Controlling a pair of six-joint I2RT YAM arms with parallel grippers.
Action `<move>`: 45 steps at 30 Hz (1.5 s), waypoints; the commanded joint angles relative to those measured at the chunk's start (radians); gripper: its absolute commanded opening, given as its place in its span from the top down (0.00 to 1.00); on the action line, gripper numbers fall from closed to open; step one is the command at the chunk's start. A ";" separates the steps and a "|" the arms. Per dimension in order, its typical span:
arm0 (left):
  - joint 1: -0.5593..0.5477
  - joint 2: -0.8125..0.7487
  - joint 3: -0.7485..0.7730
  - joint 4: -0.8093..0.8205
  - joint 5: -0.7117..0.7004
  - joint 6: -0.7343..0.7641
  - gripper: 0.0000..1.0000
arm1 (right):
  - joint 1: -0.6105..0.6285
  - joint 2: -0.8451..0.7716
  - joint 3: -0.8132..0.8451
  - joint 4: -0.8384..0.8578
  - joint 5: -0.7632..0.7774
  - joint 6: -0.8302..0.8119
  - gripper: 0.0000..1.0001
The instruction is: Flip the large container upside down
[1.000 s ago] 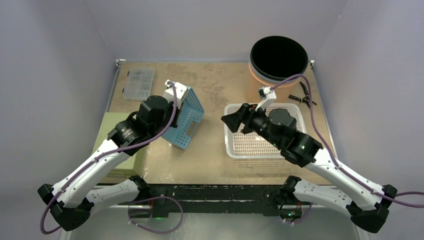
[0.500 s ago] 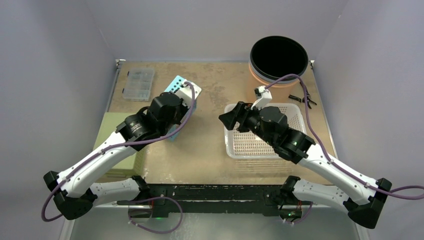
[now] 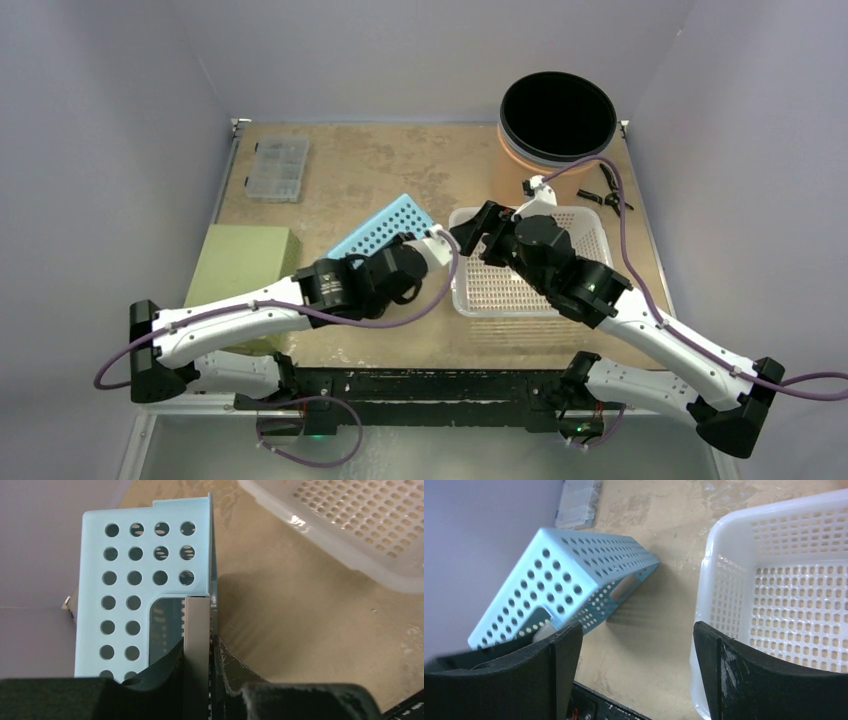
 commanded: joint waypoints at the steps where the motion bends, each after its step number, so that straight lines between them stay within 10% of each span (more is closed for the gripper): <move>1: -0.108 0.057 -0.018 0.026 -0.088 -0.134 1.00 | -0.006 0.012 0.056 -0.044 0.066 0.039 0.15; 16: -0.189 -0.025 -0.281 0.174 0.073 -0.705 0.89 | -0.051 -0.027 0.029 -0.080 0.087 0.128 0.14; 25: -0.189 -0.180 -0.489 0.389 0.205 -0.760 0.79 | -0.057 -0.005 0.016 -0.060 0.042 0.125 0.13; 45: -0.198 0.149 -0.365 0.255 0.273 -0.697 0.65 | -0.066 0.072 0.019 -0.035 -0.025 0.087 0.10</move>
